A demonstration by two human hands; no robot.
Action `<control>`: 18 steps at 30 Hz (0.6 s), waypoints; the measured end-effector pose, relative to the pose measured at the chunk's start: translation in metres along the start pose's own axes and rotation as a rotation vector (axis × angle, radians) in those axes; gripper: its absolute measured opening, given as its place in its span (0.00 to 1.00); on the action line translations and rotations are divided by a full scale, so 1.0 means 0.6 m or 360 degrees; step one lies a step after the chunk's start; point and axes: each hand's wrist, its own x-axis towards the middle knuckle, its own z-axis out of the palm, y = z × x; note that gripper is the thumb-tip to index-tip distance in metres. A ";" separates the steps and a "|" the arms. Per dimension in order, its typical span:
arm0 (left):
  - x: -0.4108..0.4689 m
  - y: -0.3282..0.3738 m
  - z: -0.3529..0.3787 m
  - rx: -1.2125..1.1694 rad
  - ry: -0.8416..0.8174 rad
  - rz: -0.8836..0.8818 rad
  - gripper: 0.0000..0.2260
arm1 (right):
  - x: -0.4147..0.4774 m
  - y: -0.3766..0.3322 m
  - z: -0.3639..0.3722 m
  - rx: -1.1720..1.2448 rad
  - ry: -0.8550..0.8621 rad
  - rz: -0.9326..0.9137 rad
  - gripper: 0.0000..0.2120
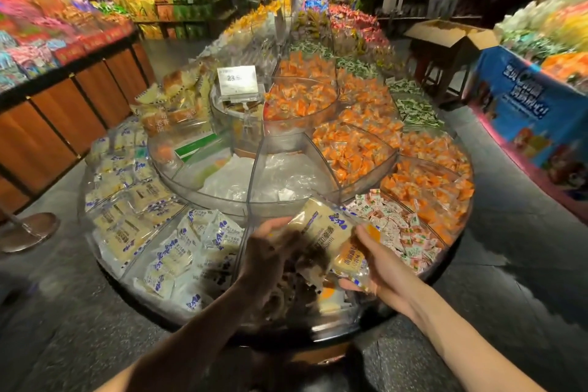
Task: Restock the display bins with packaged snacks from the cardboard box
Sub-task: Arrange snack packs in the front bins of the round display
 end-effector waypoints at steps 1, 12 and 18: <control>0.002 -0.005 0.001 -0.0127 0.0015 -0.0119 0.12 | 0.003 0.000 0.004 -0.0012 -0.0006 -0.0001 0.29; 0.011 -0.050 -0.036 -0.0136 -0.0303 -0.0694 0.27 | 0.038 -0.008 0.032 -0.0583 0.0094 -0.0114 0.24; 0.006 -0.074 -0.092 -0.0302 -0.0184 -0.0680 0.16 | 0.076 0.020 0.016 -0.0416 0.0151 0.0061 0.42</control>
